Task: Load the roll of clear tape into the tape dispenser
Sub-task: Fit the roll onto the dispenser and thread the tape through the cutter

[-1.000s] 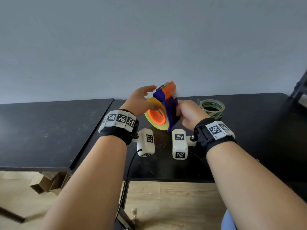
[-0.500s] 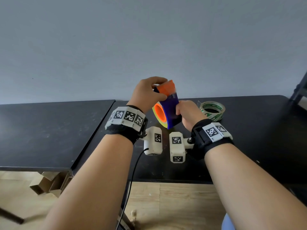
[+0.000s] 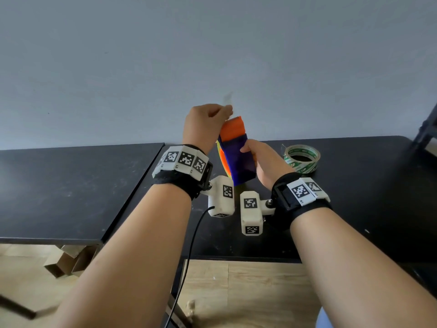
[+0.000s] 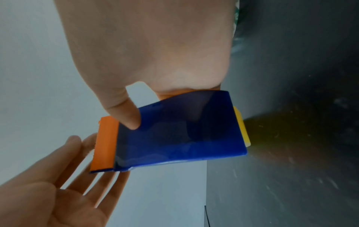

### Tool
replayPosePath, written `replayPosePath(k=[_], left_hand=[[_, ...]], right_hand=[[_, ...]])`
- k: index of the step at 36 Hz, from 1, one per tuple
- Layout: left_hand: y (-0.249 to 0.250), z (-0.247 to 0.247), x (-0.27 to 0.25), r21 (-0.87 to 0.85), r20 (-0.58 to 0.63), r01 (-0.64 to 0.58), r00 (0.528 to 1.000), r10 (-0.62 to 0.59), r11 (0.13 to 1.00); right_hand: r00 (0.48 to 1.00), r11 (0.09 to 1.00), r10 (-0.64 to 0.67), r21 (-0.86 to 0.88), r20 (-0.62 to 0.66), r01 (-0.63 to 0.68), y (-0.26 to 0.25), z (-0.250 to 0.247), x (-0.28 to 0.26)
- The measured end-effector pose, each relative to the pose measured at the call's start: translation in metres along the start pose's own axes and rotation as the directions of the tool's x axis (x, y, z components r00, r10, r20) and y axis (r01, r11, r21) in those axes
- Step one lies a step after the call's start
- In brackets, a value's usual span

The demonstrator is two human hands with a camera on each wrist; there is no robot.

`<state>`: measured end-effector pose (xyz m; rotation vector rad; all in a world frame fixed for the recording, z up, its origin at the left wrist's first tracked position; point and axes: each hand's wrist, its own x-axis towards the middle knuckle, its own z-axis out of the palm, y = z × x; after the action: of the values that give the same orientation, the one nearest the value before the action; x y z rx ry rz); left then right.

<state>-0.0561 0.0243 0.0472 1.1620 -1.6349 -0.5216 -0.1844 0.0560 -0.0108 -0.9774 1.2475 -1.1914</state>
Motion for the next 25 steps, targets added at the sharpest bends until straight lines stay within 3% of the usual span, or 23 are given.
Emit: replayPosePath(k=[8, 15, 25], left_hand=[[0.000, -0.003, 0.011, 0.056, -0.117, 0.048, 0.992, -0.041, 0.997], [0.003, -0.001, 0.012, -0.021, -0.131, 0.041, 0.990, -0.043, 0.999], [-0.003, -0.001, 0.015, 0.021, -0.130, 0.100, 0.987, -0.096, 0.995]], right_hand=[[0.999, 0.997, -0.005, -0.083, -0.034, 0.002, -0.001, -0.001, -0.001], [0.998, 0.984, -0.057, -0.169, -0.039, 0.050, -0.003, -0.008, 0.002], [0.991, 0.980, -0.099, -0.182, -0.091, 0.081, 0.000, -0.008, 0.001]])
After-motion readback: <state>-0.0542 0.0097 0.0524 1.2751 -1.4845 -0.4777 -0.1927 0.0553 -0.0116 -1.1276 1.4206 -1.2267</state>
